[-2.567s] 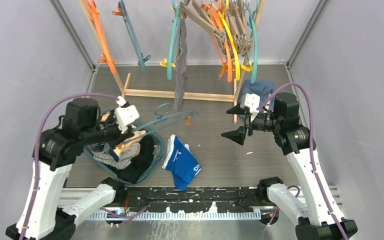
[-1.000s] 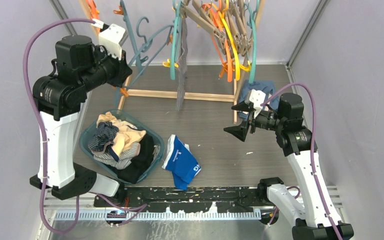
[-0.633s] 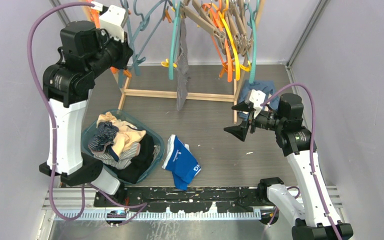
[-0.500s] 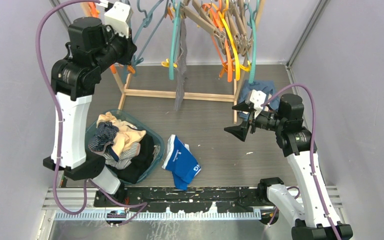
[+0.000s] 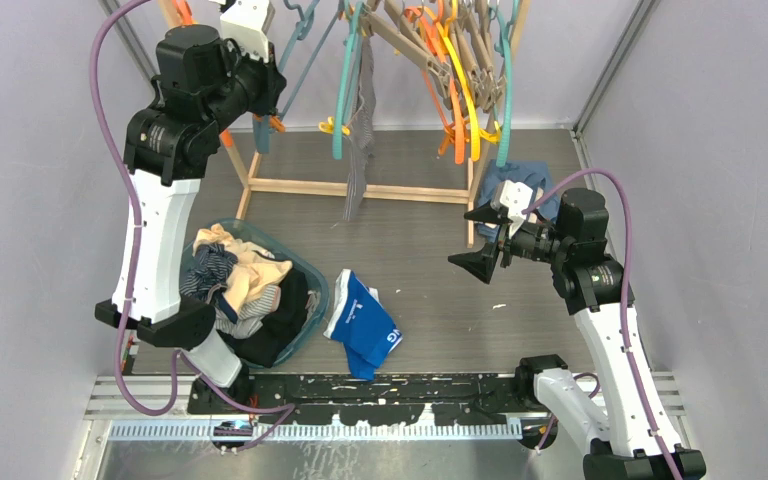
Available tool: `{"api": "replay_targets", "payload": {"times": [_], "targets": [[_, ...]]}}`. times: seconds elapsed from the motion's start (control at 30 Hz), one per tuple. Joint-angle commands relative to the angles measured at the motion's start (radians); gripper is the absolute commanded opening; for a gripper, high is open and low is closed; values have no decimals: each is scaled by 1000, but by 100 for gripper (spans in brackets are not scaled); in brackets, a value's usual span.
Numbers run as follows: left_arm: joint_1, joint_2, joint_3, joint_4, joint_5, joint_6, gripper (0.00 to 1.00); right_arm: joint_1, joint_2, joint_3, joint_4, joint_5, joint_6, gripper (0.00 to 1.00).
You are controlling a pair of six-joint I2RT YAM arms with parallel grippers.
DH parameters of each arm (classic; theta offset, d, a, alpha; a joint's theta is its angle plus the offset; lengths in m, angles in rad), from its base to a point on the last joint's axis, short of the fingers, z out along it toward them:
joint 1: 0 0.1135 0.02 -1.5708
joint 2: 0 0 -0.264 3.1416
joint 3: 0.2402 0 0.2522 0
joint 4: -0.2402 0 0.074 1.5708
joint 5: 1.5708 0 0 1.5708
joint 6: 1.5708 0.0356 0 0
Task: Remove the underwear clipped to the hanger
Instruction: Place the hanger at the clothesline.
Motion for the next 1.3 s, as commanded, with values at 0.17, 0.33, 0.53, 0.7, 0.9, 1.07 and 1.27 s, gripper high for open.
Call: {"api": "replay_targets", "payload": {"times": [0.17, 0.33, 0.53, 0.7, 0.9, 1.07, 1.27], "targets": [[3, -36, -118, 225, 23, -83, 0, -4, -13, 6, 36, -10, 0, 94], [4, -49, -187, 282, 0, -90, 0, -4, -23, -2, 34, -9, -5, 95], [4, -58, -246, 341, -35, -66, 0, -4, -26, -5, 27, -10, -10, 95], [3, -47, -256, 374, -60, -56, 0, -5, -24, -4, 26, -12, -10, 95], [4, -49, -296, 384, -70, -20, 0, -4, -27, -2, 14, -12, -17, 95], [4, -99, -390, 418, -65, 7, 12, -4, -20, -8, 11, -17, -29, 95], [3, -159, -438, 431, -47, 38, 30, -4, -15, -11, 10, -21, -38, 95]]}}
